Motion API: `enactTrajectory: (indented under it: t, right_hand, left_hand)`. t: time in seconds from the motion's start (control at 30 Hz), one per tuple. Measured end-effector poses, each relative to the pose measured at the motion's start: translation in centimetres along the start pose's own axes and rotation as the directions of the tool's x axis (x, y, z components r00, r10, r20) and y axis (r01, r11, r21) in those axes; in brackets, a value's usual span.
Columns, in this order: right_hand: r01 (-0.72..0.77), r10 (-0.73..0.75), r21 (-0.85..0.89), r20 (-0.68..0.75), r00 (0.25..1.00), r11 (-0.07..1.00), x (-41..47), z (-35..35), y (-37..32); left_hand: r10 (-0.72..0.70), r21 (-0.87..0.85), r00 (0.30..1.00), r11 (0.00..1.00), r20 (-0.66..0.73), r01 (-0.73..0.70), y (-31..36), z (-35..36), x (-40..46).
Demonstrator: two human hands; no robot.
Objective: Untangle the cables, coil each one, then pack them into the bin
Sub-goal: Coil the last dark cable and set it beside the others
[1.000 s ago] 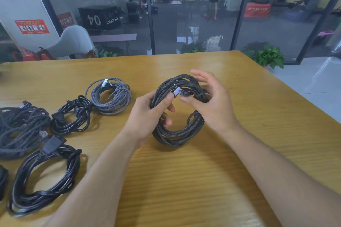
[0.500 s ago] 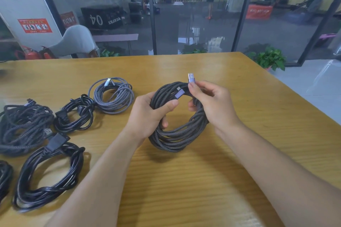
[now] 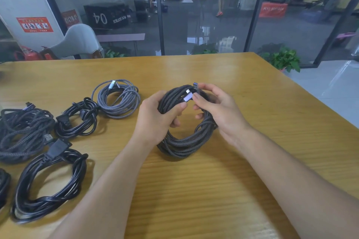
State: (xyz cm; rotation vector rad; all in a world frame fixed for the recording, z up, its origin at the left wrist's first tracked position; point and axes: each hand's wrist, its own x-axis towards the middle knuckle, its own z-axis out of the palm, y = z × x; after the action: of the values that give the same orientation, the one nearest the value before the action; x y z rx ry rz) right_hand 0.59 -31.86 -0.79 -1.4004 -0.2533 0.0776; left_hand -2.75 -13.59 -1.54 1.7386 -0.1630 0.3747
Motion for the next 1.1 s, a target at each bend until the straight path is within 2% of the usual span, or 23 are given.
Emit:
enactTrajectory:
  t: [0.1,0.2,0.37,0.5,0.73,0.87,0.93,1.03,1.1]
  right_hand:
    - [0.098,-0.099,-0.176,0.007,0.995,0.979,0.0,-0.2,0.1]
    - [0.13,-0.13,-0.235,0.015,0.991,0.963,0.0,-0.4,0.2]
    - [0.12,-0.093,-0.338,0.095,0.991,0.933,0.4,-0.8,0.7]
    - [0.109,-0.07,-0.456,0.102,0.992,0.883,0.9,-1.6,1.4]
    - [0.089,-0.067,-0.407,0.067,0.995,0.909,1.0,-1.7,1.7]
    - [0.094,-0.072,-0.466,0.066,0.995,0.88,1.2,-1.7,2.3]
    - [0.111,-0.085,-0.535,0.073,0.994,0.838,1.2,-1.8,2.4]
    - [0.085,-0.057,-0.62,0.065,0.996,0.78,1.1,-1.9,2.5]
    - [0.061,-0.027,-0.657,0.062,0.998,0.752,0.9,-1.9,2.6]
  left_hand:
    - [-0.023,0.061,1.0,0.998,-0.002,0.023,-0.1,0.1,0.0]
    - [-0.045,0.089,0.999,0.995,0.016,0.044,-0.2,0.2,0.0]
    - [-0.097,0.062,0.994,0.994,0.044,0.095,-0.4,0.0,0.0]
    - [-0.137,0.037,0.988,0.99,0.07,0.135,-0.7,0.0,0.1]
    - [-0.173,-0.018,0.983,0.985,0.062,0.174,-0.6,0.2,0.1]
    - [-0.178,0.005,0.983,0.984,0.036,0.178,-0.7,0.2,0.1]
    - [-0.168,0.071,0.986,0.983,0.021,0.166,-1.3,0.1,0.2]
    - [-0.133,0.312,0.991,0.942,0.015,0.122,-1.9,-0.3,0.4]
    - [-0.14,0.385,0.99,0.915,0.016,0.123,-1.4,-0.3,0.2]
